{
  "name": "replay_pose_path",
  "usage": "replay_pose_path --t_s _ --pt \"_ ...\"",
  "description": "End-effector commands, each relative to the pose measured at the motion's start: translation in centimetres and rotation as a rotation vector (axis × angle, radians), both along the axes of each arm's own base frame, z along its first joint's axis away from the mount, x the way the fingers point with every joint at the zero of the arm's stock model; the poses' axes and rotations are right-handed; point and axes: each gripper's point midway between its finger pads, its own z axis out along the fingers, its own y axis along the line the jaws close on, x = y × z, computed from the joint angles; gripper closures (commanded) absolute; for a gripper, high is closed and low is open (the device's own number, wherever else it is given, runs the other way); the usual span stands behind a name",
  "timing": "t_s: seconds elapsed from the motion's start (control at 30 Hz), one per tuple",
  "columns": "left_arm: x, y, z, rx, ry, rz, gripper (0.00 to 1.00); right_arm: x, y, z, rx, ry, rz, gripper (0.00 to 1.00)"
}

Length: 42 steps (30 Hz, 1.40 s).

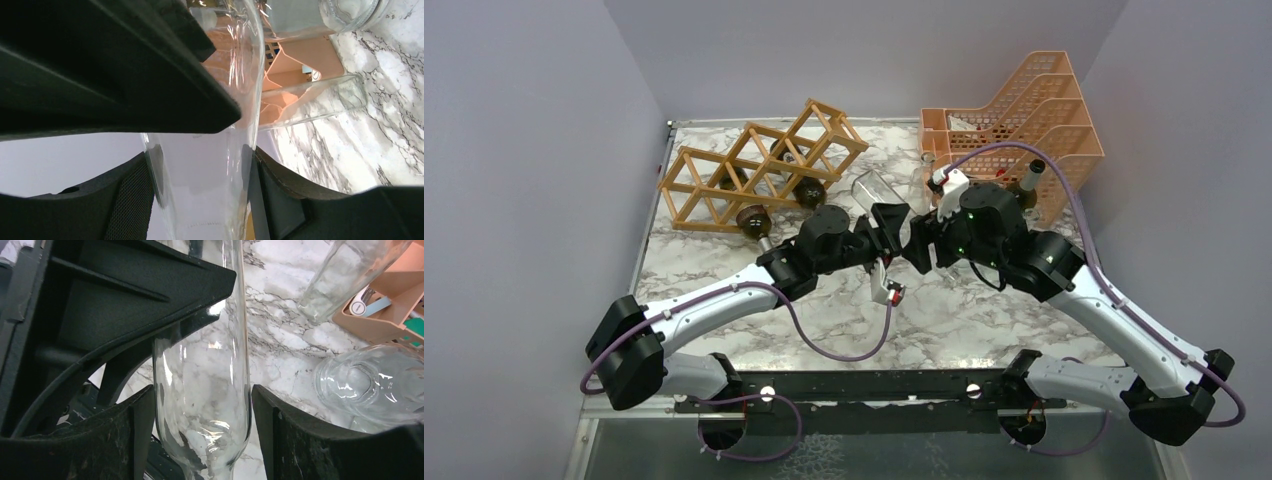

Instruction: Put the wine bottle on the wine rack

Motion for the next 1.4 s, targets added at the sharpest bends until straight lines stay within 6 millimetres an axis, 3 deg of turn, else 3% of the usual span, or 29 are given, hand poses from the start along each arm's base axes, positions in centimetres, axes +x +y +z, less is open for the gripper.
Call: replay_pose_path --t_s 0.0,0.07,0.27,0.33,0.43,0.5,0.6,0.7,0.8,0.9,0.93,0.97,1.17,1.37 --pt "0.1 -0.5 4.2 -0.077 -0.071 -0.006 1.0 0.2 0.5 -0.6 0.011 -0.01 0.002 0.29" --pt "0.0 -0.6 4.3 -0.088 -0.054 -0.013 1.0 0.3 0.6 -0.8 0.018 -0.011 0.006 0.31" --pt "0.1 -0.6 4.6 -0.106 -0.004 -0.001 1.0 0.5 0.4 -0.2 0.056 -0.043 -0.018 0.51" --pt "-0.1 -0.7 4.7 -0.117 0.014 -0.009 1.0 0.5 0.3 0.2 0.069 -0.055 -0.027 0.5" --pt "-0.2 -0.8 4.9 -0.129 0.036 -0.015 1.0 0.4 0.3 0.2 0.076 -0.053 -0.027 0.36" --pt "-0.2 -0.8 4.9 -0.132 0.042 -0.015 1.0 0.3 0.3 0.0 0.074 -0.047 -0.026 0.34" --pt "-0.2 -0.8 4.8 -0.135 0.054 -0.012 1.0 0.2 0.3 -0.1 0.074 -0.042 -0.024 0.35" --pt "-0.3 -0.9 4.9 -0.144 0.077 -0.012 0.98 0.1 0.2 0.0 0.079 -0.044 -0.027 0.49" --pt "-0.2 -1.0 5.0 -0.161 0.104 -0.008 0.79 0.3 -0.2 0.4 0.092 -0.059 -0.054 0.75" --pt "-0.1 -0.9 5.1 -0.188 0.129 0.004 0.41 0.7 -0.7 1.7 0.126 -0.097 -0.091 0.9" --pt "-0.1 -0.8 5.0 -0.193 0.138 0.008 0.12 0.7 -0.8 2.3 0.141 -0.111 -0.106 0.92" --pt "-0.2 -0.8 4.8 -0.19 0.149 0.011 0.02 0.9 -1.0 2.9 0.158 -0.125 -0.12 0.93" --pt "-0.4 -0.5 4.8 -0.163 0.225 0.027 0.01 1.7 -2.2 6.2 0.245 -0.195 -0.224 0.96" --pt "-1.2 1.4 6.0 -0.299 0.311 0.068 0.01 1.9 -2.3 6.6 0.286 -0.186 -0.264 0.96"
